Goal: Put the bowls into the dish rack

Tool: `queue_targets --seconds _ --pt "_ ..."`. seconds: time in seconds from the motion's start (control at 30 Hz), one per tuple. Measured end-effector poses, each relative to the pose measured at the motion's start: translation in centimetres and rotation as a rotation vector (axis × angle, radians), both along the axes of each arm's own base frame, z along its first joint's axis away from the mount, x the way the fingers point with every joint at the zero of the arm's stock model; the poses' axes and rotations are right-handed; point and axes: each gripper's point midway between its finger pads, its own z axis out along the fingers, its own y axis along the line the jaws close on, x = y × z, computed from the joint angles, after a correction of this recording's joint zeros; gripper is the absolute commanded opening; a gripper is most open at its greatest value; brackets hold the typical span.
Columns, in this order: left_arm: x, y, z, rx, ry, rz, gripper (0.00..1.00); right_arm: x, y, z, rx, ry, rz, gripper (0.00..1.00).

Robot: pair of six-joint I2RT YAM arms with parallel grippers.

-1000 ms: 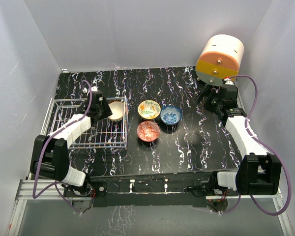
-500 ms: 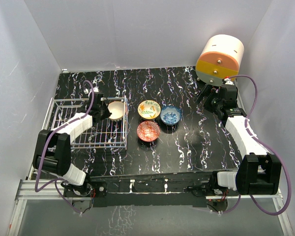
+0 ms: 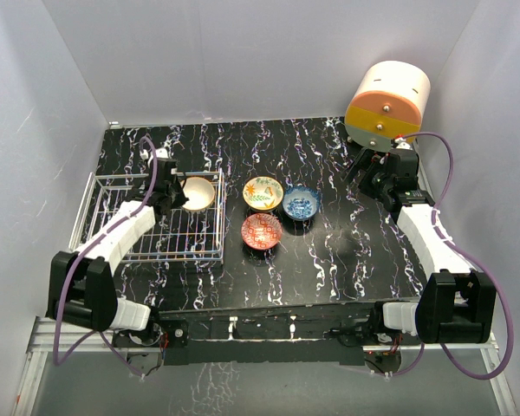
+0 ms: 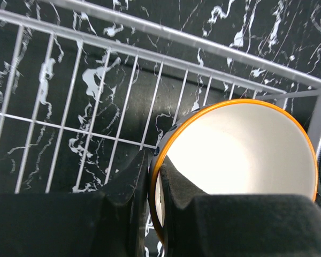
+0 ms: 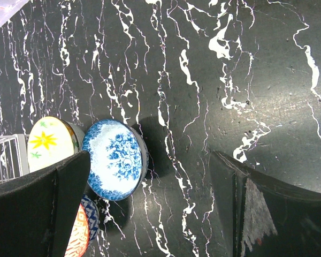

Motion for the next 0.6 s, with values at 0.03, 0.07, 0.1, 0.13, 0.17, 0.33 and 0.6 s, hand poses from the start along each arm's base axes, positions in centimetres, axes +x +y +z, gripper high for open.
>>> queue_targets --seconds 0.03,0.07,0.1,0.13,0.17,0.33,0.6 --pt "0.0 0.1 0.6 0.007 -0.011 -0.002 0.0 0.0 0.1 0.0 0.002 0.0 0.003 0.96" --pt "-0.1 0.3 1.3 0.014 -0.026 -0.003 0.0 0.0 0.1 0.0 0.003 0.0 0.005 0.96" --pt "-0.1 0.5 1.7 0.021 -0.036 -0.003 0.0 0.0 0.1 0.0 0.004 -0.001 0.007 0.96" --pt "-0.3 0.6 2.0 0.027 -0.041 -0.003 0.0 0.0 0.2 0.0 0.005 -0.001 0.008 0.96" --pt "-0.4 0.7 2.1 0.035 -0.039 -0.004 0.0 0.0 0.2 0.0 0.007 -0.001 0.01 0.96" --pt "-1.6 1.6 0.9 0.078 0.014 0.009 0.0 -0.1 0.3 0.1 0.009 -0.002 0.014 0.96" --pt "-3.5 2.5 -1.5 0.105 0.091 0.042 0.01 -0.1 0.4 0.1 0.013 -0.003 0.02 0.96"
